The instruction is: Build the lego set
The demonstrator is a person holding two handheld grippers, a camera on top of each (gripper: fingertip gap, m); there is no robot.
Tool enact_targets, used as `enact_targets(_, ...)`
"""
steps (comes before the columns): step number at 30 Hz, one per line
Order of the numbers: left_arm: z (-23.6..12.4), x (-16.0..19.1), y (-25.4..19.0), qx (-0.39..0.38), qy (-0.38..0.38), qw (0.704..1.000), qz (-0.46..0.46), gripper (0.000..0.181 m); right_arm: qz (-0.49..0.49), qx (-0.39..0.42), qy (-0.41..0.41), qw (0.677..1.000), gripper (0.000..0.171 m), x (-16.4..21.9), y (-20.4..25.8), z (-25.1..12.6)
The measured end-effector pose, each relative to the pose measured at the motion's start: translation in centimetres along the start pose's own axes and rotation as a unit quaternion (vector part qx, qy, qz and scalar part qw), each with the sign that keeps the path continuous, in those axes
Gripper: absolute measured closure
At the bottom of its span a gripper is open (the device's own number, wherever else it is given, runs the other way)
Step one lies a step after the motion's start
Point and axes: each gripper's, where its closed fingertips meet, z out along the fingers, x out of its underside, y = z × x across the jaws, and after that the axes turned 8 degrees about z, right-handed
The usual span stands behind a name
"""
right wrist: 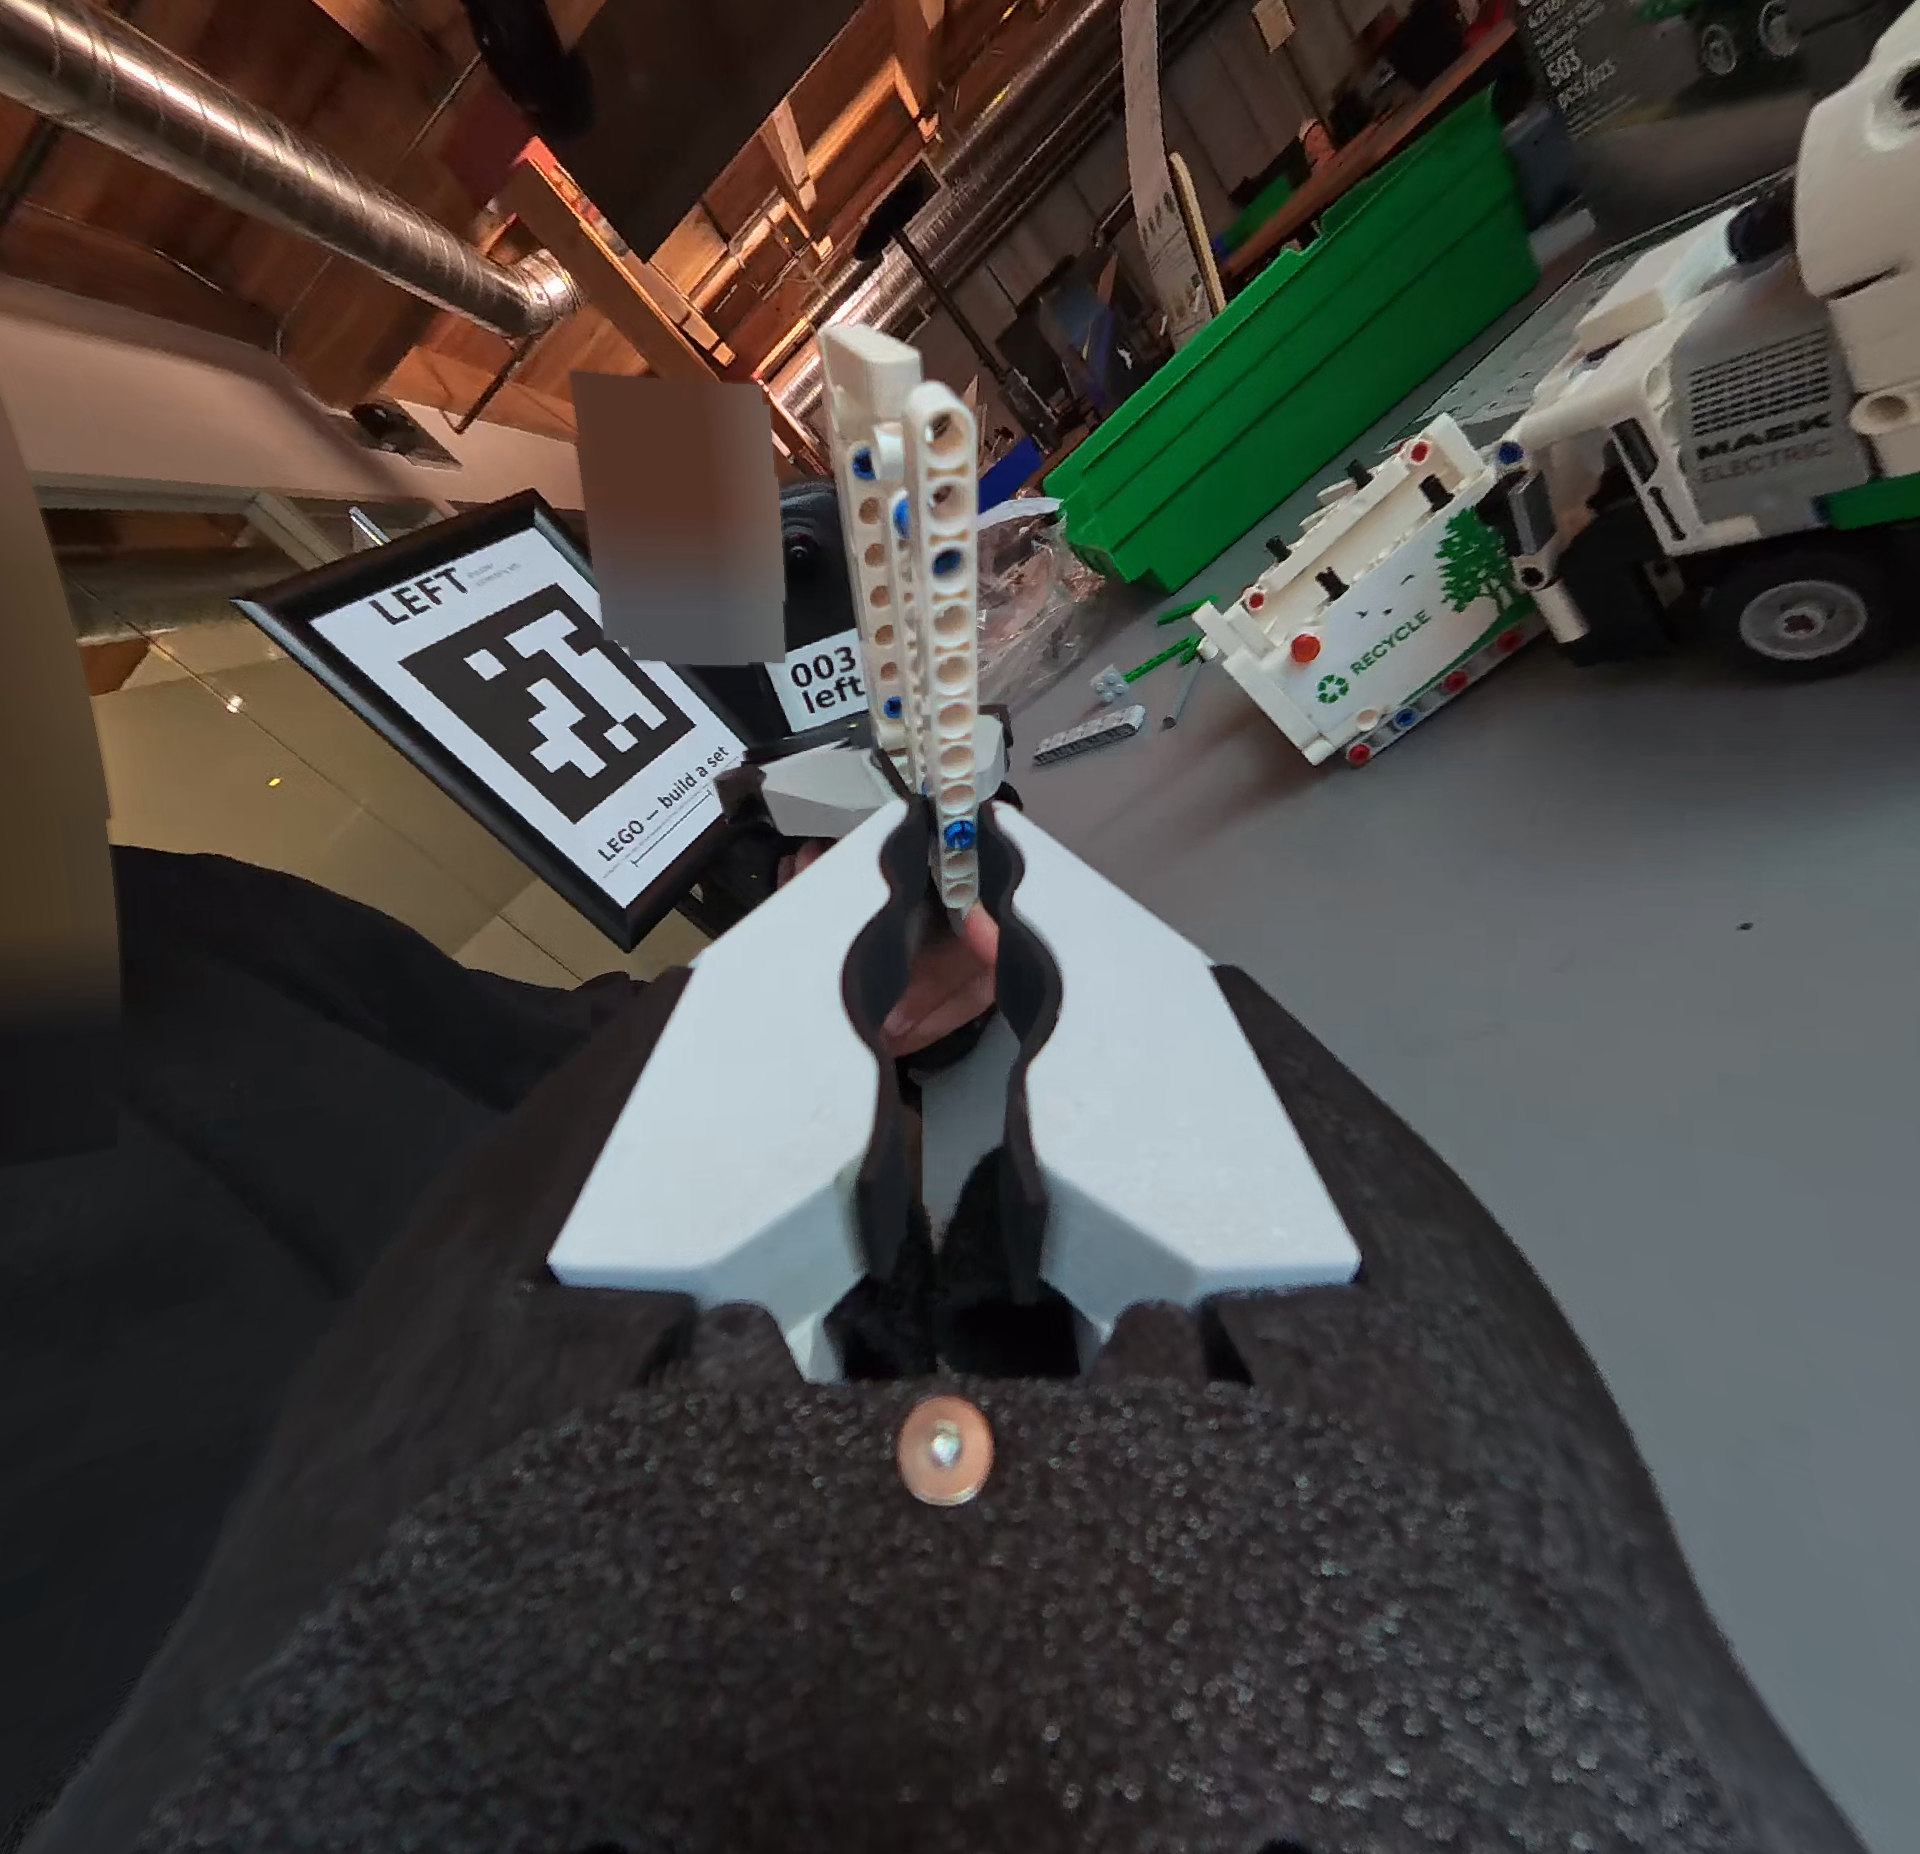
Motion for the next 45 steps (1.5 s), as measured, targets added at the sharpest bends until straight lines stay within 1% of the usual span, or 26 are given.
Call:
enact_targets(2, -0.1, 0.1, -0.1, 0.001, 0.003, 1.000, 0.003, 0.176, -0.001, -0.001, 0.004, 1.000, 0.164, 0.1, 0.0, 0.0)
enact_targets(4, -0.2, 0.2, 0.4, -0.018, 0.013, 1.000, 0.019, 0.176, 0.006, -0.008, 0.004, 1.000, 0.152, -0.1, 0.1, -0.2)
enact_targets(6, -0.4, 0.2, 0.8, -0.048, 0.024, 0.997, 0.055, 0.176, 0.009, 0.001, -0.007, 1.000, 0.140, -0.7, 0.0, -0.5)
enact_targets(7, -0.4, 0.3, 0.9, -0.065, 0.030, 0.995, 0.074, 0.176, 0.002, 0.012, -0.019, 1.000, 0.134, -1.1, 0.0, -0.6)
enact_targets(10, -0.1, 0.7, 1.0, -0.112, 0.047, 0.983, 0.135, 0.176, -0.041, 0.070, -0.035, 0.996, 0.128, -1.8, 0.0, -0.3)
enact_targets(13, 0.0, 0.8, 1.1, -0.149, 0.054, 0.971, 0.179, 0.176, -0.079, 0.137, -0.043, 0.986, 0.147, -2.2, -0.5, -0.2)
enact_targets(16, 0.2, 1.2, 1.1, -0.184, 0.070, 0.954, 0.227, 0.175, -0.089, 0.162, -0.053, 0.981, 0.147, -2.3, -0.7, -0.3)
enact_targets(19, 0.3, 1.6, 1.2, -0.201, 0.085, 0.943, 0.252, 0.175, -0.073, 0.159, -0.049, 0.983, 0.148, -2.0, -0.8, -0.5)
enact_targets(24, 0.6, 1.7, 0.8, -0.200, 0.084, 0.942, 0.255, 0.174, -0.106, 0.166, -0.047, 0.979, 0.152, -1.9, -0.4, -0.7)
enact_targets(26, 0.7, 1.8, 0.9, -0.195, 0.089, 0.945, 0.249, 0.174, -0.099, 0.162, -0.049, 0.981, 0.152, -1.9, -0.5, -0.8)
enact_targets(29, 0.6, 2.0, 1.1, -0.193, 0.094, 0.948, 0.237, 0.174, -0.075, 0.153, -0.029, 0.985, 0.151, -1.8, -0.9, -0.7)
enact_targets(31, 0.4, 1.7, 1.4, -0.205, 0.089, 0.946, 0.235, 0.175, -0.109, 0.174, -0.036, 0.978, 0.151, -2.1, -0.8, -0.9)
enact_targets(33, 0.5, 1.8, 1.3, -0.218, 0.093, 0.935, 0.263, 0.175, -0.136, 0.192, -0.055, 0.970, 0.151, -2.5, -0.6, -1.0)
enact_targets(35, 0.5, 1.8, 1.3, -0.231, 0.095, 0.925, 0.287, 0.175, -0.150, 0.193, -0.059, 0.968, 0.151, -2.5, -0.4, -1.0)
enact_targets(37, 0.6, 1.9, 1.4, -0.228, 0.102, 0.925, 0.288, 0.175, -0.156, 0.195, -0.048, 0.967, 0.151, -2.3, -0.5, -1.0)
enact_targets(39, 0.7, 2.6, 1.2, -0.206, 0.122, 0.931, 0.277, 0.174, -0.170, 0.202, -0.028, 0.964, 0.151, -2.2, -0.7, -1.1)
enact_targets(40, 0.7, 3.1, 1.0, -0.192, 0.135, 0.933, 0.274, 0.164, -0.192, 0.221, -0.018, 0.956, 0.152, -2.3, -1.0, -1.4)
enact_targets(41, 0.6, 3.3, 0.8, -0.181, 0.140, 0.935, 0.270, 0.149, -0.227, 0.244, 0.000, 0.943, 0.152, -2.4, -1.2, -1.6)
enact_targets(42, 0.5, 3.3, 0.5, -0.171, 0.136, 0.941, 0.259, 0.143, -0.262, 0.264, 0.027, 0.928, 0.152, -2.3, -1.4, -1.8)
enact_targets(43, 0.3, 2.9, 0.1, -0.160, 0.122, 0.949, 0.243, 0.143, -0.295, 0.287, 0.050, 0.910, 0.152, -2.2, -1.5, -2.1)
enact_targets(44, 0.2, 2.4, -0.3, -0.149, 0.101, 0.958, 0.224, 0.149, -0.329, 0.306, 0.070, 0.891, 0.152, -2.2, -1.5, -2.2)
enact_targets(45, 0.1, 1.9, -0.4, -0.142, 0.084, 0.965, 0.206, 0.161, -0.353, 0.317, 0.100, 0.875, 0.151, -1.7, -1.4, -2.2)
